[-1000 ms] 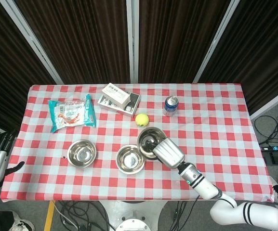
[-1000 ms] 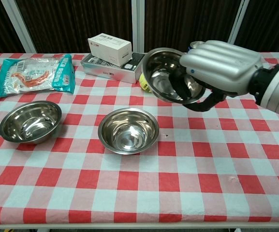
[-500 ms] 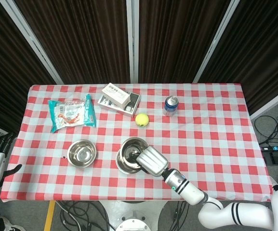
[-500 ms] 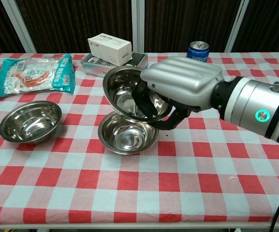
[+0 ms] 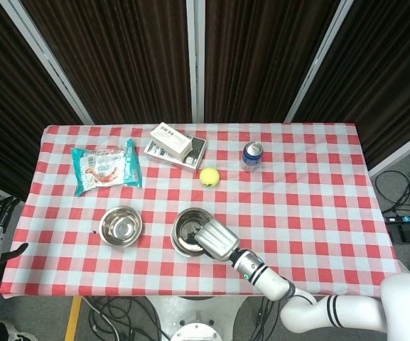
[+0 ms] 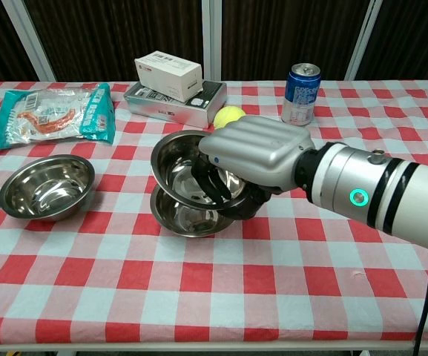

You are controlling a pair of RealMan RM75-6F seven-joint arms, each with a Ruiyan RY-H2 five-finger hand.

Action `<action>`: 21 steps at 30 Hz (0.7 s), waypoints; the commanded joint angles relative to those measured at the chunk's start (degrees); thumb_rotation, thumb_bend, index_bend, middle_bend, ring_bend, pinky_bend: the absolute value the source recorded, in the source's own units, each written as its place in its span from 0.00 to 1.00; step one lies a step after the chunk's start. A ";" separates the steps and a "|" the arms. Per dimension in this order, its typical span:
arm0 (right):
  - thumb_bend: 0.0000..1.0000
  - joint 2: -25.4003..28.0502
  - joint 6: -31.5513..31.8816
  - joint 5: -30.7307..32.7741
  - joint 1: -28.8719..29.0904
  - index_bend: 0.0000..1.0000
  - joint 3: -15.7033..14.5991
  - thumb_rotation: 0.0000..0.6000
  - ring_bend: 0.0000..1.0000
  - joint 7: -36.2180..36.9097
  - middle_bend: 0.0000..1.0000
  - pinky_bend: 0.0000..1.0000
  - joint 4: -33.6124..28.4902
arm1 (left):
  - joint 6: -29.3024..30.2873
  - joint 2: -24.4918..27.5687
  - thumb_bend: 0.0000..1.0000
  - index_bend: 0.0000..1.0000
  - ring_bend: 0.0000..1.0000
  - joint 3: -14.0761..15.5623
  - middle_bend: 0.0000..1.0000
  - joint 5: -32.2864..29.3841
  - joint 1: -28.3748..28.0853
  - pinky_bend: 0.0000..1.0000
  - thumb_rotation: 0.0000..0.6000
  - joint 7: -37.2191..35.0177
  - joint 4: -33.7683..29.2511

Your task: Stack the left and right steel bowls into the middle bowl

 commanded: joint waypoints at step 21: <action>0.00 17.00 6.06 -0.28 0.92 0.03 3.00 1.00 0.75 -0.79 0.17 0.74 -14.30 | -0.63 -0.02 0.04 0.16 0.17 -0.21 0.21 0.51 -0.63 0.29 1.00 -0.55 0.02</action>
